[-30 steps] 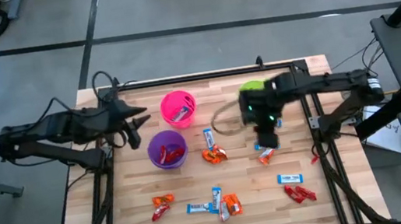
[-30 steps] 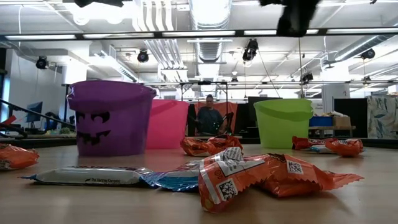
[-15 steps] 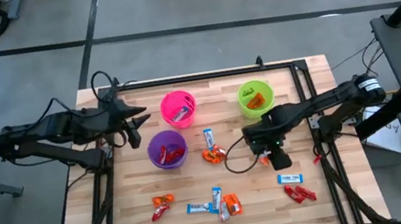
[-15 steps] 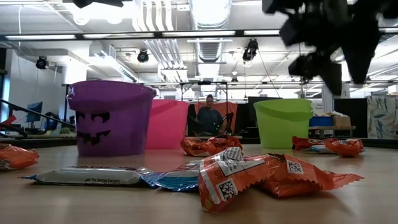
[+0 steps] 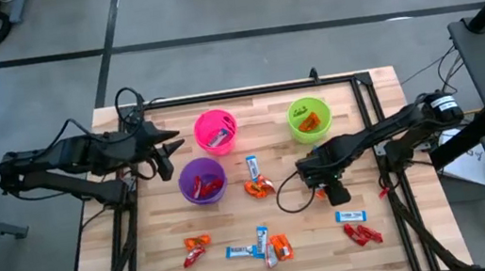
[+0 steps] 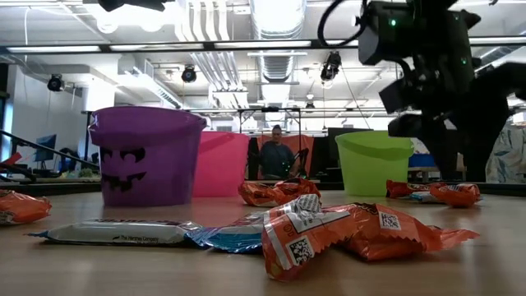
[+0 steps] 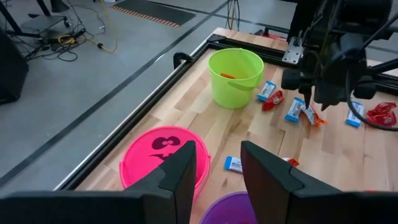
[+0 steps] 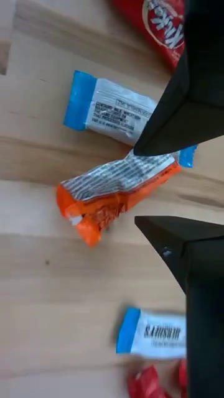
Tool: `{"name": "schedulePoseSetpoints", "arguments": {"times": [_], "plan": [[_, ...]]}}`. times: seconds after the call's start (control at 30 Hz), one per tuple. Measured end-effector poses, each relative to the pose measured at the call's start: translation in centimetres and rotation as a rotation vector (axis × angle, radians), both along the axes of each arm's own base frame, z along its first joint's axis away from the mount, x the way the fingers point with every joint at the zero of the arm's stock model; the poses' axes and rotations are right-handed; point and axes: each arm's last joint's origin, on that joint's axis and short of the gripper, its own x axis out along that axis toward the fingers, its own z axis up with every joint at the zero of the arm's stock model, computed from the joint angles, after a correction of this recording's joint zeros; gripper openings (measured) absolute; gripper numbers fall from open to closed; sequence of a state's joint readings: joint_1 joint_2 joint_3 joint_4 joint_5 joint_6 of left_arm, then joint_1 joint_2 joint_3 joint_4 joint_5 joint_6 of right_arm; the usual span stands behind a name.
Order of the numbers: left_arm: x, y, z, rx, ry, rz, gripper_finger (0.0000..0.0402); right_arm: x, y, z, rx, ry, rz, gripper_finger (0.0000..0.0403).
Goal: Sort candy
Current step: Put the orange chocolate into the green bucket
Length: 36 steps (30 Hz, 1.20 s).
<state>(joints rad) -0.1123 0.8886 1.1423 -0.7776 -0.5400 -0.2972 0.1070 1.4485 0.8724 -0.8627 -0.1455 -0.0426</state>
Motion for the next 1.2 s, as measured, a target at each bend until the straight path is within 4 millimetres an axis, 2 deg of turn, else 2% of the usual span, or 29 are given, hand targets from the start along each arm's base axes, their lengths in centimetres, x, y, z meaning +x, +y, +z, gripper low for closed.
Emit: {"name": "schedulePoseSetpoints", "arguments": {"times": [0.2, 0.53, 0.8, 0.93, 1.07, 1.2], "plan": [[0.0, 0.0, 0.0, 0.006, 0.003, -0.003, 0.0111, -0.1, -0.1, -1.6, -0.032, 0.05, -0.002, 0.0136], [0.0, 0.0, 0.0, 0.006, 0.003, -0.003, 0.0111, 0.4, 0.0, -1.9, -0.013, 0.019, -0.025, 0.0024], [0.0, 0.0, 0.0, 0.006, 0.003, -0.003, 0.0111, 0.3, 0.0, -1.4, -0.001, 0.01, -0.101, 0.002], [0.0, 0.0, 0.0, 0.006, 0.003, -0.003, 0.0111, 1.0, 0.1, 0.6, 0.031, -0.047, -0.13, 0.0021], [0.0, 0.0, 0.0, 0.001, 0.001, -0.001, 0.0111, 2.5, -0.4, 3.8, 0.097, -0.147, -0.228, 0.0022], [0.1, 0.0, -0.1, 0.0, 0.004, 0.0, 0.0111, 4.2, -2.0, 7.5, 0.132, -0.267, -0.32, 0.0022]]}}
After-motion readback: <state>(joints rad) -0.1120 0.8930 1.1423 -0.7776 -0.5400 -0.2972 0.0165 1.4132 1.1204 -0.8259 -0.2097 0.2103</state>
